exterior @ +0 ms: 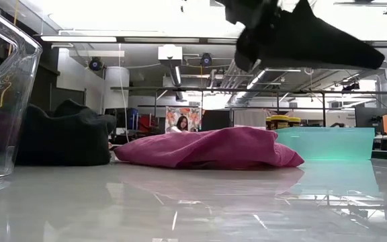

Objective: Sort spices by type
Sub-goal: Put the green seasoning bottle into the transparent bin

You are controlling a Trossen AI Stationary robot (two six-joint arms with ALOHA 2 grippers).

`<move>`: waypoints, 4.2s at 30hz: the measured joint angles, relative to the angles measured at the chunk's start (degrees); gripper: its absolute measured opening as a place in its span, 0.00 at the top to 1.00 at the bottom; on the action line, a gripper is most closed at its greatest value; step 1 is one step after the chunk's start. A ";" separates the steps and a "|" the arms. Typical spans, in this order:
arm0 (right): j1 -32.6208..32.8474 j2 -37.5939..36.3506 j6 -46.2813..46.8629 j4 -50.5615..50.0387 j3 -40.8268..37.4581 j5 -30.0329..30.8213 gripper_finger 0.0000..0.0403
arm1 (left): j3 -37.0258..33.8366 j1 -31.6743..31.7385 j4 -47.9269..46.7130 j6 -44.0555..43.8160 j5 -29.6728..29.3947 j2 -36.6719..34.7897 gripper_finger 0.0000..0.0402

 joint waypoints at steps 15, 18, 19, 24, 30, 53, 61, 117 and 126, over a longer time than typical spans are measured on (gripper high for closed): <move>0.51 -4.69 -1.88 0.92 0.00 -4.09 1.00 | 0.00 3.88 1.46 23.65 8.48 -0.01 0.20; 1.74 -2.65 -2.02 5.92 0.00 -7.20 1.00 | 0.00 4.74 1.82 25.42 8.76 0.00 0.20; 2.05 -1.60 -1.72 7.63 0.00 -8.31 1.00 | 0.00 4.97 1.53 25.99 9.17 -0.01 0.20; 3.01 5.51 1.96 11.89 0.00 -9.31 1.00 | 0.00 5.33 -1.73 29.42 10.84 -0.01 0.20; 2.61 8.24 3.22 10.27 0.00 -5.61 1.00 | 0.00 5.23 -2.37 29.81 11.04 0.00 0.20; -0.79 7.67 -8.18 6.30 -0.02 -1.06 1.00 | 0.00 4.92 -3.59 22.47 6.22 0.01 0.20; -0.92 7.67 -8.66 8.84 -0.02 -0.65 1.00 | 0.00 5.50 -4.29 17.13 7.57 0.01 0.20; -0.52 -8.33 -12.15 -9.39 -0.04 20.91 1.00 | 0.00 -29.59 -74.67 -53.95 -26.25 -31.26 0.62; -2.19 -8.31 -12.33 -9.20 -0.05 22.89 1.00 | -0.02 -35.99 -91.13 -75.53 -20.93 -22.27 0.62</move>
